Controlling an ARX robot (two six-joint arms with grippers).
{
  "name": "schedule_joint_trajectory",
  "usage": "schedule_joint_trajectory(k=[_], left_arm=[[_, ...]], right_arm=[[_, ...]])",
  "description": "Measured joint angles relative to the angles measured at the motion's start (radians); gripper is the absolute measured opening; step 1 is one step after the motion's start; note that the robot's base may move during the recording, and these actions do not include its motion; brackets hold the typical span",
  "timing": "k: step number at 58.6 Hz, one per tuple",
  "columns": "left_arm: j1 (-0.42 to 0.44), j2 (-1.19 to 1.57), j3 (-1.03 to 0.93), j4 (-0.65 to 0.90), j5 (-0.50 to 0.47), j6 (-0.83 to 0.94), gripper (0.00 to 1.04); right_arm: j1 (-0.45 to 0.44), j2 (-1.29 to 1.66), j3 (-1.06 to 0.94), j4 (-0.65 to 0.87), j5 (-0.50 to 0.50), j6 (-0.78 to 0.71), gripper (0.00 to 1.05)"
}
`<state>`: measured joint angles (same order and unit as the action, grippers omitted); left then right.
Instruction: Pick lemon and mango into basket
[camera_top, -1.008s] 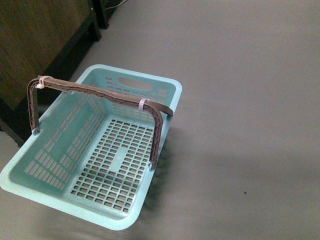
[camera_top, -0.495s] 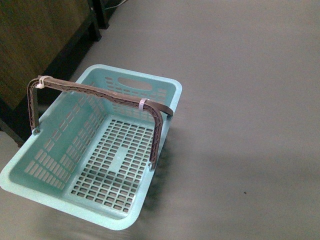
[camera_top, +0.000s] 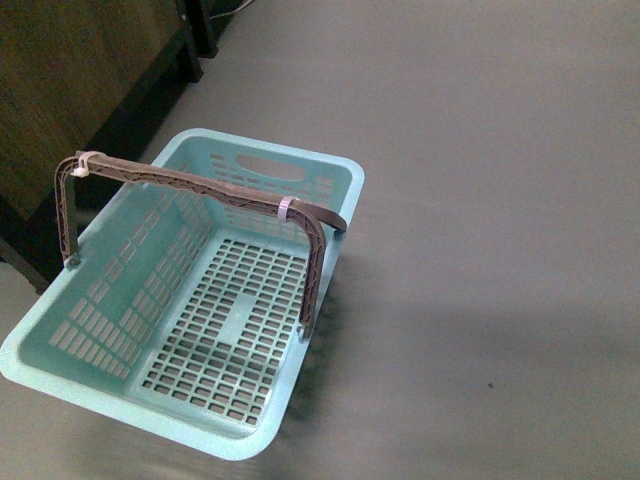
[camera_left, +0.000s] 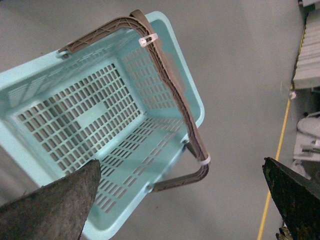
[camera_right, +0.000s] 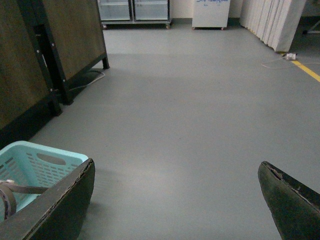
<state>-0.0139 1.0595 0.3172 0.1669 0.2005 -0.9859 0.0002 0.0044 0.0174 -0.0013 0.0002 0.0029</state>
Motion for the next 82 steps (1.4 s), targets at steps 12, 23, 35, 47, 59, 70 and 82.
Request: schedule_joint_trajectory(k=[12,23,35,47,59,70,82], left_arm=[[-0.045,0.43,0.164,0.238,-0.068,-0.155,0.98],[-0.12,0.723,0.331,0.294,-0.114,-0.245,0.98],[-0.185,0.921,0.472,0.304,-0.15,-0.323,0.98],[-0.211,1.048,0.6,0.29,-0.176,-0.37,0.98],[-0.236,1.135,0.705,0.243,-0.193,-0.385,0.88],[-0.258,1.171,0.745,0.23,-0.2,-0.411,0.56],[-0.267,1.135,0.727,0.204,-0.206,-0.457,0.12]], right_arm=[[0.0,0.0,0.0,0.0,0.0,0.0,0.96],[0.0,0.0,0.0,0.0,0.0,0.0,0.96],[0.0,0.0,0.0,0.0,0.0,0.0,0.96],[0.0,0.0,0.0,0.0,0.0,0.0,0.96],[0.0,0.0,0.0,0.0,0.0,0.0,0.96],[0.0,0.0,0.0,0.0,0.0,0.0,0.96],[0.0,0.0,0.0,0.0,0.0,0.0,0.96]])
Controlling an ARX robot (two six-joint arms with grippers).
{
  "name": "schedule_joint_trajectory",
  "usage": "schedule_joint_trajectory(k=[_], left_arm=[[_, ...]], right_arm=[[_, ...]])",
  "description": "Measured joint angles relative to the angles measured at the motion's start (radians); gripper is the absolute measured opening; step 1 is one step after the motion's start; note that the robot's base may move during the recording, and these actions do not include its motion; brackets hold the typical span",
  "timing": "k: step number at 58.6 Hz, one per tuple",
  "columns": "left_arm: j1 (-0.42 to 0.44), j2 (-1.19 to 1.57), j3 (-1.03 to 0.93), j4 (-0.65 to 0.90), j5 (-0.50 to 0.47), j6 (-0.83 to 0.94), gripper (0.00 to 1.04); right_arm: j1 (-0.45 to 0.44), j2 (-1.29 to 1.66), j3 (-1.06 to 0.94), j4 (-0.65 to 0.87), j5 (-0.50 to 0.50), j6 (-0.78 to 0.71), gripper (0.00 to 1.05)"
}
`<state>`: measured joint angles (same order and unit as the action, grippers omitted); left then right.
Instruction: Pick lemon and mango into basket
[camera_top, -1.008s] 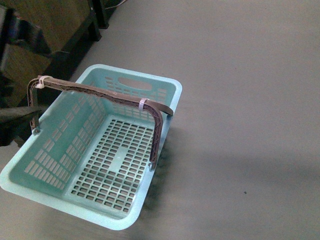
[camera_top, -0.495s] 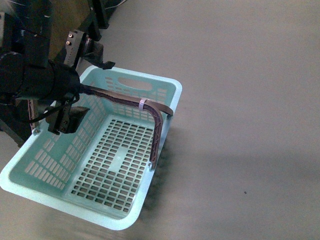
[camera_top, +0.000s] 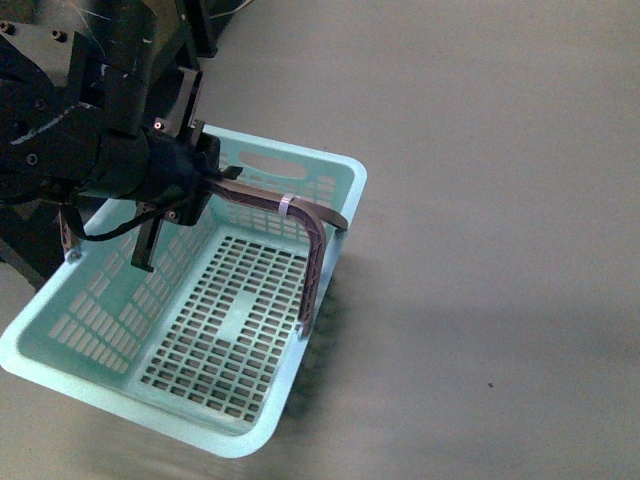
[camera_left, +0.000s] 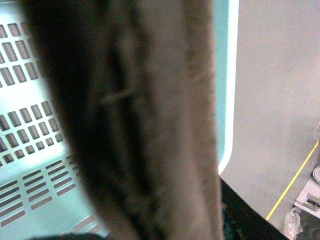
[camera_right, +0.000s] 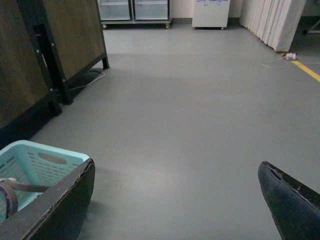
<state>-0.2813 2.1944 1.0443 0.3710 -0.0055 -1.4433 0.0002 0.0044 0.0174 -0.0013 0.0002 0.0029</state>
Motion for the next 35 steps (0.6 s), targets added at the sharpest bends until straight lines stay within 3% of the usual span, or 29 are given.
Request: schedule_joint_trajectory(k=[2,17,35], left_arm=[[0.0,-0.026,-0.017,-0.001,0.005,-0.019,0.06],[0.01,-0.351,-0.15,-0.067,0.024,-0.003,0.05],[0.061,-0.828,-0.203,-0.274,0.057,-0.055,0.05]], right_arm=[[0.0,0.0,0.0,0.0,0.0,0.0,0.96],[0.0,0.0,0.0,0.0,0.0,0.0,0.96],[0.0,0.0,0.0,0.0,0.0,0.0,0.96]])
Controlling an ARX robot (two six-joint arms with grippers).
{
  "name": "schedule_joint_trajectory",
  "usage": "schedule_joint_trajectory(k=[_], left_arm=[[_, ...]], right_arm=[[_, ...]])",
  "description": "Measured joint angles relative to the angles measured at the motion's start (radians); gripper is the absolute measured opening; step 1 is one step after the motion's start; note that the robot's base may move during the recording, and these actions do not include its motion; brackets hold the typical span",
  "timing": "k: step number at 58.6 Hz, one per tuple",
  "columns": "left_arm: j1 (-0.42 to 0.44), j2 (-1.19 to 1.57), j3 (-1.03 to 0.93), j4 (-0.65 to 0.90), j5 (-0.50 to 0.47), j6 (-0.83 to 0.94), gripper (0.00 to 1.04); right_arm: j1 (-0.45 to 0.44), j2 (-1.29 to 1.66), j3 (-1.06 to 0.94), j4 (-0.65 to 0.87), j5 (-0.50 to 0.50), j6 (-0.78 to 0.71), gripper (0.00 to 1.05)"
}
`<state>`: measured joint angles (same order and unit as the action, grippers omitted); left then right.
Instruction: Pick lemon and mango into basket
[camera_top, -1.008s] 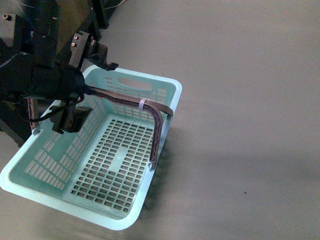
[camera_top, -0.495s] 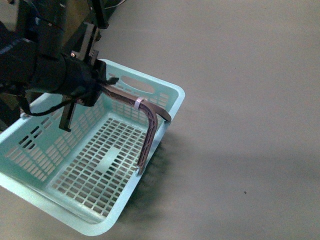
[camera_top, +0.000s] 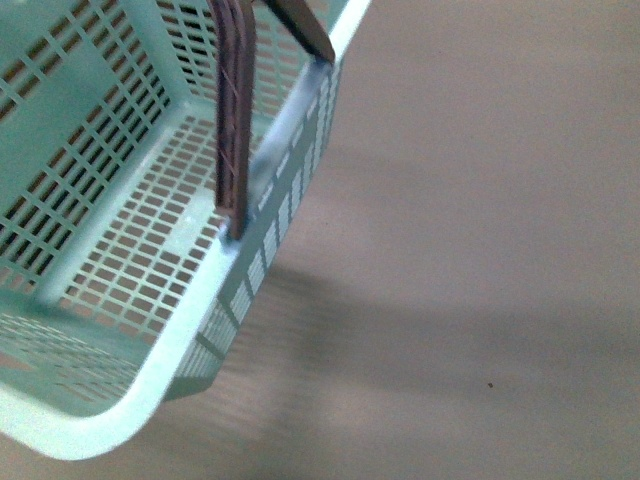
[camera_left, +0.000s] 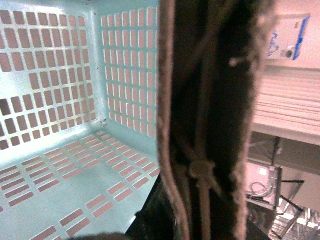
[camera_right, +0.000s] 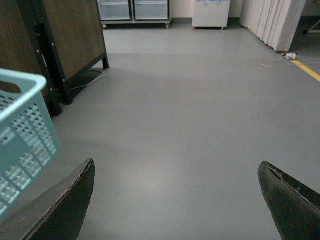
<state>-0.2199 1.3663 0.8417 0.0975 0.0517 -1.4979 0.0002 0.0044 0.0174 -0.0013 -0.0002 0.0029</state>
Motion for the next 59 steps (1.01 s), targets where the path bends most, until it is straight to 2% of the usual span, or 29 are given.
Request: schedule_joint_trajectory(k=[14,59], left_arm=[[0.024,-0.254,0.005,-0.145,0.025,-0.039,0.05],[0.025,-0.28,0.015,-0.148,0.034,-0.06,0.05]], right_arm=[[0.0,0.0,0.0,0.0,0.0,0.0,0.96],[0.0,0.0,0.0,0.0,0.0,0.0,0.96]])
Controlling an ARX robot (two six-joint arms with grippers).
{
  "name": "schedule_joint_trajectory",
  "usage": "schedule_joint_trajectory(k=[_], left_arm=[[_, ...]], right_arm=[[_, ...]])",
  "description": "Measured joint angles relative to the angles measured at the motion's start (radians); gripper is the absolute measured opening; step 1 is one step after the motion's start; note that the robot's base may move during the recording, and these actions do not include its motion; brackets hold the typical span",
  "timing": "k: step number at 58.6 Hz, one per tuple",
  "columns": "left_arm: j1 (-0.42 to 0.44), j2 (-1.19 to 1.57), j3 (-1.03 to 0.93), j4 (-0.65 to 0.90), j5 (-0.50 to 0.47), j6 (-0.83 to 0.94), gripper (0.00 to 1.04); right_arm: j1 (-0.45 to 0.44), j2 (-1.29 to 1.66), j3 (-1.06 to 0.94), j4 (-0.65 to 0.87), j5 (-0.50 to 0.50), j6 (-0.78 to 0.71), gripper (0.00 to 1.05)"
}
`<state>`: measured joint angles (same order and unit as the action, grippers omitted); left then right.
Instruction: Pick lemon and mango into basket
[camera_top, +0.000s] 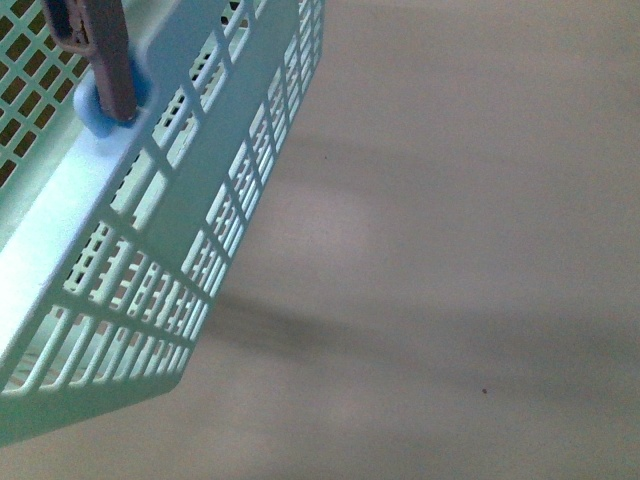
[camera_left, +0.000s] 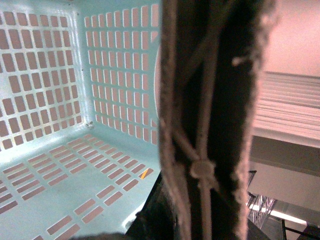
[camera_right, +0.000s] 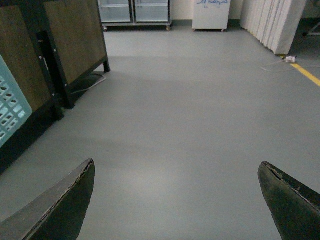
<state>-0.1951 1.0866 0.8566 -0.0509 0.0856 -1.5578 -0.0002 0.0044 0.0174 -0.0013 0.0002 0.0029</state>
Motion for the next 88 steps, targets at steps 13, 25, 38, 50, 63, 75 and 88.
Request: schedule_joint_trajectory(k=[13,25,38,50,63,75,88], left_arm=[[0.0,0.0,0.0,0.0,0.0,0.0,0.05],[0.0,0.0,0.0,0.0,0.0,0.0,0.05],[0.0,0.0,0.0,0.0,0.0,0.0,0.05],[0.0,0.0,0.0,0.0,0.0,0.0,0.05],[0.001,0.0,0.0,0.0,0.0,0.0,0.05],[0.001,0.0,0.0,0.0,0.0,-0.001,0.05],[0.001,0.0,0.0,0.0,0.0,0.0,0.05]], right_arm=[[0.0,0.0,0.0,0.0,0.0,0.0,0.96],[0.0,0.0,0.0,0.0,0.0,0.0,0.96],[0.0,0.0,0.0,0.0,0.0,0.0,0.96],[0.0,0.0,0.0,0.0,0.0,0.0,0.96],[0.0,0.0,0.0,0.0,0.0,0.0,0.96],[0.0,0.0,0.0,0.0,0.0,0.0,0.96],[0.0,0.0,0.0,0.0,0.0,0.0,0.96]])
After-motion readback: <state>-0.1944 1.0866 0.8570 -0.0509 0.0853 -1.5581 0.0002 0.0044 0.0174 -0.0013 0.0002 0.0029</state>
